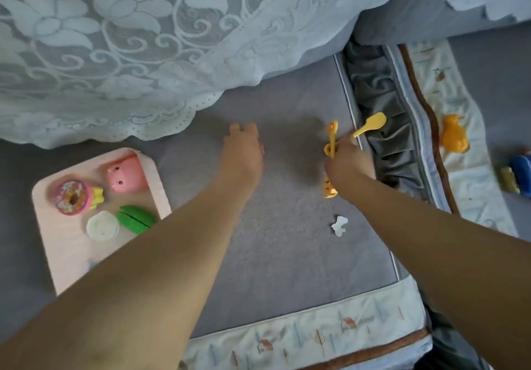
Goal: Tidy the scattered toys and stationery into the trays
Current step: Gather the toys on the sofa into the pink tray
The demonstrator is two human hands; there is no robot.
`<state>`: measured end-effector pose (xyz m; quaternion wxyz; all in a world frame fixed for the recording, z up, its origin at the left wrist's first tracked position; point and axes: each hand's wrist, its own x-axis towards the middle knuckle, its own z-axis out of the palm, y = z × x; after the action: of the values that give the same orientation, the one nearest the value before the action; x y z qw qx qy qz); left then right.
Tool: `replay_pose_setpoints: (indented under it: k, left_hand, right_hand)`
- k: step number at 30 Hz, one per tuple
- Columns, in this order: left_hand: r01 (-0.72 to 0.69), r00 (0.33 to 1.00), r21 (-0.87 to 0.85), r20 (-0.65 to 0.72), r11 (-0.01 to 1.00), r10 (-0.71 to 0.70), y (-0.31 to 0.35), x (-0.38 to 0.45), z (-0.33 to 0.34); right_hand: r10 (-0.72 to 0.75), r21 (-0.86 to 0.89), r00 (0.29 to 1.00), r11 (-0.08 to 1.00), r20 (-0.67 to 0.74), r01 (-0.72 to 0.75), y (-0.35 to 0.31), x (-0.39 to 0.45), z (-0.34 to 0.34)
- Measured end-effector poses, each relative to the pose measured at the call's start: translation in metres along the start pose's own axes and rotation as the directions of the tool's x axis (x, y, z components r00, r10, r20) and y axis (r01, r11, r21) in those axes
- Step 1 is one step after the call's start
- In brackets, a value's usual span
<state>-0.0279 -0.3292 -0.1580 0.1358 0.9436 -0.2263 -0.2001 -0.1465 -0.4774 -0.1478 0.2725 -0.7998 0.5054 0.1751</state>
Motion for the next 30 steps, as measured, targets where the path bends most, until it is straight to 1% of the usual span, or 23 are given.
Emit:
replay_pose_setpoints:
  k: [2, 4, 7, 10, 13, 15, 18, 20, 21, 24, 27, 30]
  left_hand:
    - [0.029, 0.997, -0.078, -0.071, 0.997, -0.035, -0.010, -0.016, -0.011]
    - [0.050, 0.990, -0.150, -0.123, 0.987, -0.069, -0.022, -0.031, -0.030]
    - [0.096, 0.975, -0.259, -0.170, 0.961, -0.144, -0.042, -0.054, -0.058]
    - [0.211, 0.936, -0.279, -0.220, 0.937, -0.276, -0.075, -0.080, -0.080]
    - [0.317, 0.887, -0.269, -0.256, 0.909, -0.385, -0.113, -0.110, -0.094]
    - [0.385, 0.862, -0.252, -0.244, 0.888, -0.444, -0.141, -0.129, -0.100]
    - [0.431, 0.845, -0.286, -0.205, 0.856, -0.494, -0.171, -0.150, -0.102]
    - [0.484, 0.837, -0.268, -0.135, 0.833, -0.530, -0.184, -0.164, -0.102]
    - [0.497, 0.839, -0.242, -0.111, 0.833, -0.533, -0.187, -0.169, -0.101]
    - [0.485, 0.854, -0.221, -0.086, 0.846, -0.512, -0.197, -0.181, -0.092]
    - [0.487, 0.860, -0.224, -0.050, 0.845, -0.508, -0.200, -0.186, -0.083]
    - [0.460, 0.878, -0.198, -0.047, 0.866, -0.477, -0.200, -0.189, -0.077]
  right_hand:
    - [-0.057, -0.014, 0.998, 0.998, 0.030, 0.058, -0.019, -0.016, 0.003]
    - [-0.160, 0.001, 0.982, 0.987, 0.104, 0.161, -0.043, -0.035, 0.007]
    - [-0.300, 0.072, 0.923, 0.954, 0.241, 0.292, -0.077, -0.065, 0.016]
    - [-0.382, 0.147, 0.863, 0.924, 0.330, 0.352, -0.113, -0.102, 0.032]
    - [-0.448, 0.182, 0.817, 0.894, 0.363, 0.409, -0.143, -0.137, 0.053]
    - [-0.482, 0.213, 0.786, 0.876, 0.387, 0.433, -0.161, -0.156, 0.068]
    - [-0.504, 0.243, 0.759, 0.864, 0.413, 0.441, -0.173, -0.171, 0.087]
    - [-0.501, 0.208, 0.760, 0.865, 0.415, 0.456, -0.174, -0.176, 0.099]
    - [-0.487, 0.174, 0.773, 0.872, 0.406, 0.458, -0.173, -0.176, 0.102]
    - [-0.434, 0.061, 0.811, 0.892, 0.392, 0.448, -0.166, -0.178, 0.110]
    - [-0.407, -0.045, 0.804, 0.881, 0.433, 0.471, -0.162, -0.179, 0.123]
    - [-0.403, -0.177, 0.801, 0.837, 0.444, 0.519, -0.162, -0.179, 0.139]
